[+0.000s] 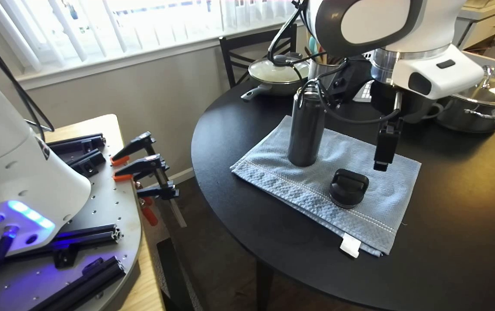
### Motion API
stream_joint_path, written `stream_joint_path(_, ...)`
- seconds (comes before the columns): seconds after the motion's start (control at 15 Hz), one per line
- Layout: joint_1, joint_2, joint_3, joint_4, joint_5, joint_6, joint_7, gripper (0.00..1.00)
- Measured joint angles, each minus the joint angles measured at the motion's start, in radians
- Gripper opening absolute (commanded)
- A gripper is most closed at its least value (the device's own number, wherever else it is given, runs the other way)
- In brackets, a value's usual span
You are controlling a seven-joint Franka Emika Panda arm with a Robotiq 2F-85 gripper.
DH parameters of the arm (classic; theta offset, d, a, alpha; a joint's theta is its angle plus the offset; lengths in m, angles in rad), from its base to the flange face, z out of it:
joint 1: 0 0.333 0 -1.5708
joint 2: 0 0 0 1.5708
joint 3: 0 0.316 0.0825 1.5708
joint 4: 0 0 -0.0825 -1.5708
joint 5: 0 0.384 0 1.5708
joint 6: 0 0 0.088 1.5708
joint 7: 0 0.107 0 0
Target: Remove the lid from the bottle
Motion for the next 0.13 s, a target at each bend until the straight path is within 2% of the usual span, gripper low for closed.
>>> stream_joint_path(0.13,0.000,0.000,0.000,0.000,0.000,0.000,0.000,1.00)
